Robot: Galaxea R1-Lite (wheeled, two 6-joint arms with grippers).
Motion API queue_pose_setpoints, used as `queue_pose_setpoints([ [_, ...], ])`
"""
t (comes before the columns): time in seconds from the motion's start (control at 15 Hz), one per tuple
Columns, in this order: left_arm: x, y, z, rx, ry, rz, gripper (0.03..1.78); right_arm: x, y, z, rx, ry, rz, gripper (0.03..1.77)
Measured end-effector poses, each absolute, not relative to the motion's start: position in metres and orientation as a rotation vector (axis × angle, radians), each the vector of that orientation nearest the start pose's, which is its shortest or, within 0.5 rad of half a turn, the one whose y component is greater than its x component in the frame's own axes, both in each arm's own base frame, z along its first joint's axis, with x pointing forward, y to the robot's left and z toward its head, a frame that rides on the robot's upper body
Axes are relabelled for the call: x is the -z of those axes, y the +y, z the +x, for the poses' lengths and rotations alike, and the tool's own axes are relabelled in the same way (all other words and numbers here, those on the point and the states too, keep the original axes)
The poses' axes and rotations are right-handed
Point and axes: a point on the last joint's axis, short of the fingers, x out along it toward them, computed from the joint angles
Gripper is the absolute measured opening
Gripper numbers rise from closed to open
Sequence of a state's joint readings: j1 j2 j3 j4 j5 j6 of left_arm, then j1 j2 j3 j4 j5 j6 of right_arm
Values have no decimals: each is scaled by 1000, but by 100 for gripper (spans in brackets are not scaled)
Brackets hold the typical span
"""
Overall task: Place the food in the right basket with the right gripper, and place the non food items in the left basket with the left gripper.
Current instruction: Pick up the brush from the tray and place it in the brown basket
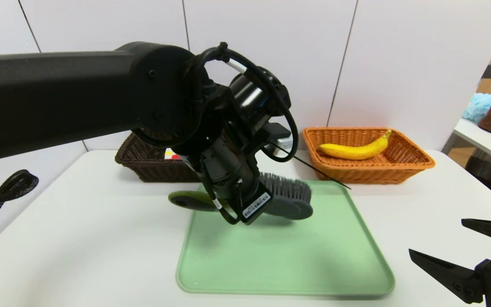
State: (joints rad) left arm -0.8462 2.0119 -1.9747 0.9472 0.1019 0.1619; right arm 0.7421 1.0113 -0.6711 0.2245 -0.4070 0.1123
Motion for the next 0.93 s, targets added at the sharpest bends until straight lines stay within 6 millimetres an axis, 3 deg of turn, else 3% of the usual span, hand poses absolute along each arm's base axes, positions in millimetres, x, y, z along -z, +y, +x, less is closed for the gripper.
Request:
queue_pose_setpoints([
  [0.53,-289,-248,225,795,725,655,31,-212,72,89,-315,492,-205,170],
  [0.93,-303,-225,235,754,657,671,31,-212,73,89,-317,493,-205,170],
])
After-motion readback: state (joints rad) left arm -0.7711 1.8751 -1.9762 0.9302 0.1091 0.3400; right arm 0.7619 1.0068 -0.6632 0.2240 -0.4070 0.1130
